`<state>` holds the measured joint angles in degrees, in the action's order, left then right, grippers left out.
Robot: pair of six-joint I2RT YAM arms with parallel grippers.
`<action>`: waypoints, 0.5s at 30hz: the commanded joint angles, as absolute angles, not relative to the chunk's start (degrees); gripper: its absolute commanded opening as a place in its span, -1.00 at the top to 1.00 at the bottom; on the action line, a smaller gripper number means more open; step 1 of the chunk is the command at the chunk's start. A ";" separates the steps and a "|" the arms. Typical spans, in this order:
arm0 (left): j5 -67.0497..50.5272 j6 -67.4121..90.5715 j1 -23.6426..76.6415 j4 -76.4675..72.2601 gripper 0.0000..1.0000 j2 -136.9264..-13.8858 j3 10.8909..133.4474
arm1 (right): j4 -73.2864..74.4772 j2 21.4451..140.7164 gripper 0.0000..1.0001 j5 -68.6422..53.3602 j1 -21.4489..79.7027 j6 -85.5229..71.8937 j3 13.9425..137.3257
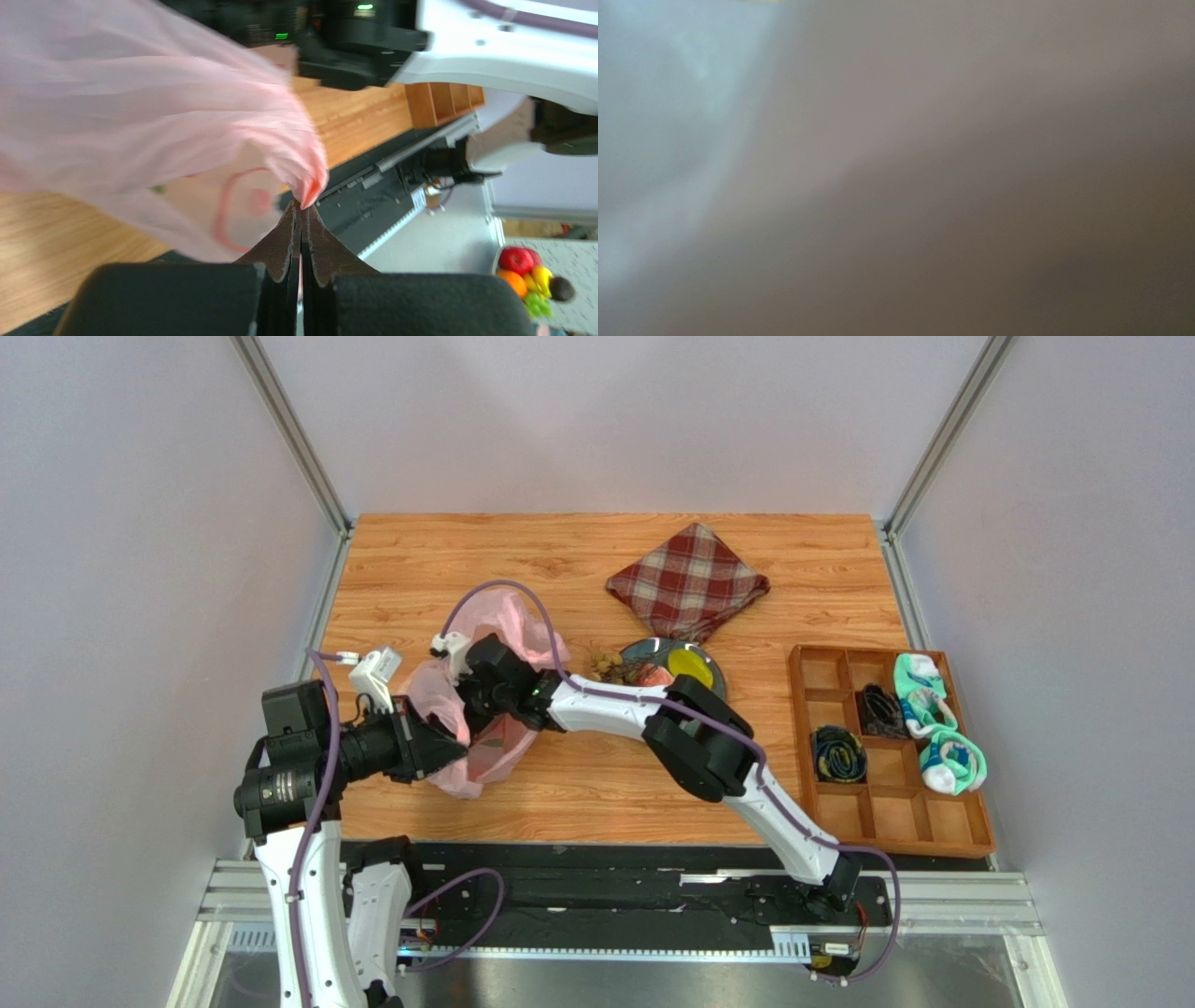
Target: Take the fake fruits out of the plastic bag
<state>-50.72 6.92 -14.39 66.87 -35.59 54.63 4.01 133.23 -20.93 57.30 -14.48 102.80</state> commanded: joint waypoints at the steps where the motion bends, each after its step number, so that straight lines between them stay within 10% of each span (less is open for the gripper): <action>1: -43.69 11.50 -14.85 58.19 1.00 -35.68 52.39 | 14.58 120.07 0.66 -31.35 55.29 -3.27 100.91; 15: -45.59 17.91 -14.85 50.45 1.00 -38.32 49.40 | 17.32 110.12 0.70 -18.38 54.23 12.12 91.94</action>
